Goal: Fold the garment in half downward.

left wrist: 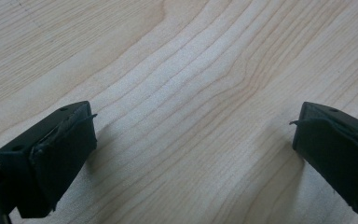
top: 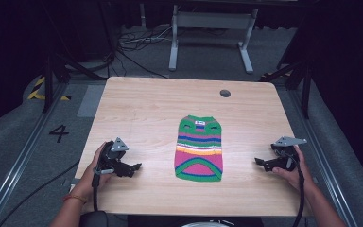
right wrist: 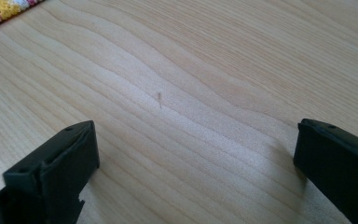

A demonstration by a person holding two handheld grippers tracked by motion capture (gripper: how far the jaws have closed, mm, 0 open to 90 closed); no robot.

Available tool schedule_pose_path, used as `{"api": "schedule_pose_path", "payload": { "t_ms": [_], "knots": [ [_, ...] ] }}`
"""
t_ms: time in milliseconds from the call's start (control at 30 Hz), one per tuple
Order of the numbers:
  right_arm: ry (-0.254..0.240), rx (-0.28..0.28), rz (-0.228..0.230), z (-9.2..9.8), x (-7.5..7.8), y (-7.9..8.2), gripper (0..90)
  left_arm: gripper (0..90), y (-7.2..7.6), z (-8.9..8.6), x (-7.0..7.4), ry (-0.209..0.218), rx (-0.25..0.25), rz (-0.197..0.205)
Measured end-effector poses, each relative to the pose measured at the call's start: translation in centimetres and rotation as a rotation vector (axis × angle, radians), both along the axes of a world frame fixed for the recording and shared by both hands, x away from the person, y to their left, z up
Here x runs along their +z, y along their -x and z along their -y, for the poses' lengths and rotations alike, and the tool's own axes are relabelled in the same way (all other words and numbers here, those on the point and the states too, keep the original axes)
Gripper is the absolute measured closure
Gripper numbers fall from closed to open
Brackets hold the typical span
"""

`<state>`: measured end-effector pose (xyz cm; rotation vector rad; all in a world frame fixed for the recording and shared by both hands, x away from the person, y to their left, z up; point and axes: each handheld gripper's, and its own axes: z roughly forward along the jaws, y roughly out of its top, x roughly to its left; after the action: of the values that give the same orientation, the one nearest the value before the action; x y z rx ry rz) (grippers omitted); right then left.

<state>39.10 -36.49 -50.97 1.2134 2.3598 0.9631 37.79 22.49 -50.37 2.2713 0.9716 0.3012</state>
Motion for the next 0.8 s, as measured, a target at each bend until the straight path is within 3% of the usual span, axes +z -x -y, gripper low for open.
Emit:
{"api": "schedule_pose_path", "payload": {
  "t_ms": [400,500,567,633,700,733,767,800],
  "knots": [
    [0.000,-0.021,-0.002,0.1,0.0,0.1,0.3,0.3,-0.1,0.0,0.1,-0.008,-0.010,0.007],
    [0.002,-0.023,-0.003,0.1,0.0,0.0,1.2,0.7,-0.3,0.1,0.3,-0.021,-0.021,-0.014],
    [0.006,-0.024,-0.007,0.2,0.3,0.0,9.6,5.5,-0.6,0.2,0.6,-0.024,-0.049,-0.020],
    [0.014,-0.018,0.025,0.1,0.8,-0.2,25.5,18.7,-0.9,0.5,0.9,-0.014,-0.097,-0.019],
    [0.019,-0.020,0.012,0.0,0.9,-0.4,20.4,17.9,-1.4,1.0,1.1,-0.016,-0.095,-0.020],
    [0.022,-0.024,0.005,-0.2,1.1,-0.6,20.9,16.4,-1.7,1.5,1.3,-0.013,-0.094,-0.012],
    [0.013,-0.016,0.018,-0.4,1.4,-0.8,28.8,19.0,-2.0,1.9,1.5,0.002,-0.104,-0.009],
    [0.001,-0.009,0.036,-0.7,1.9,-1.1,27.9,21.4,-2.2,2.3,1.7,0.006,-0.106,0.004]
  ]
}}
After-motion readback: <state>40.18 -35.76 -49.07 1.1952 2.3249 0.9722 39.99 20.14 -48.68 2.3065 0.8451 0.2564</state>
